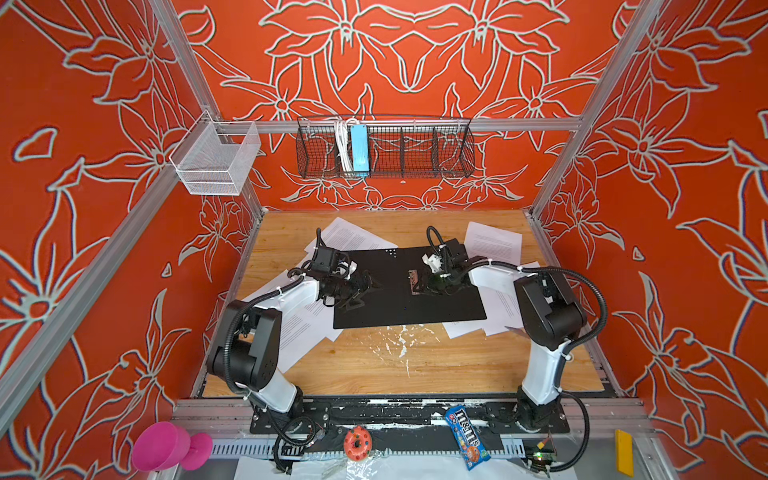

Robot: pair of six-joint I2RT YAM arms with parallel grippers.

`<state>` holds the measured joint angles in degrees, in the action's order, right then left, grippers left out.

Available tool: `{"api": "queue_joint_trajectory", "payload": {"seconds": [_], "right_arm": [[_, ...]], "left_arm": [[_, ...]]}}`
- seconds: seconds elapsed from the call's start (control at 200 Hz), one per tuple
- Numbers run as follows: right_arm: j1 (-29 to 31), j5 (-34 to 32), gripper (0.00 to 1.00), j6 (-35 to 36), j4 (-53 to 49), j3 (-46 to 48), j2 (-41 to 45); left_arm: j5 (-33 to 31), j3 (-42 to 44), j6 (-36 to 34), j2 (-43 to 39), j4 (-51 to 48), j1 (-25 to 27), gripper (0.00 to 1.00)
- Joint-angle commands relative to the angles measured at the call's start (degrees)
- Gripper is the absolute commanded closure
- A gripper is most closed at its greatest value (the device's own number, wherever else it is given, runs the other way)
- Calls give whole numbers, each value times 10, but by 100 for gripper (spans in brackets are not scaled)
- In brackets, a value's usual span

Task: Put the files into the folder
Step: 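Lower the cover flat with the left gripper while the right gripper holds the clip side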

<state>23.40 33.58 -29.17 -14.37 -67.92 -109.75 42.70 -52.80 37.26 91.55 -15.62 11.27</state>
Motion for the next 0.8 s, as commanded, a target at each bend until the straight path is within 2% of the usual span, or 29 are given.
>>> {"api": "queue_joint_trajectory", "payload": {"seconds": [0.0, 0.095, 0.385, 0.65, 0.796], "right_arm": [[4, 9, 76, -3, -9, -16, -14], [5, 11, 80, -5, -10, -19, -21], [5, 12, 83, 9, -38, -43, -40], [4, 2, 89, 24, -76, -72, -55], [5, -4, 89, 26, -82, -74, -58]], "left_arm": [[0, 9, -5, 24, 27, 0, 2], [-14, 27, -12, 29, 30, -1, 2], [-60, 84, -31, 23, 25, 0, 2], [-79, 105, -37, 20, 23, 0, 2], [-80, 107, -38, 19, 22, 0, 2]]}}
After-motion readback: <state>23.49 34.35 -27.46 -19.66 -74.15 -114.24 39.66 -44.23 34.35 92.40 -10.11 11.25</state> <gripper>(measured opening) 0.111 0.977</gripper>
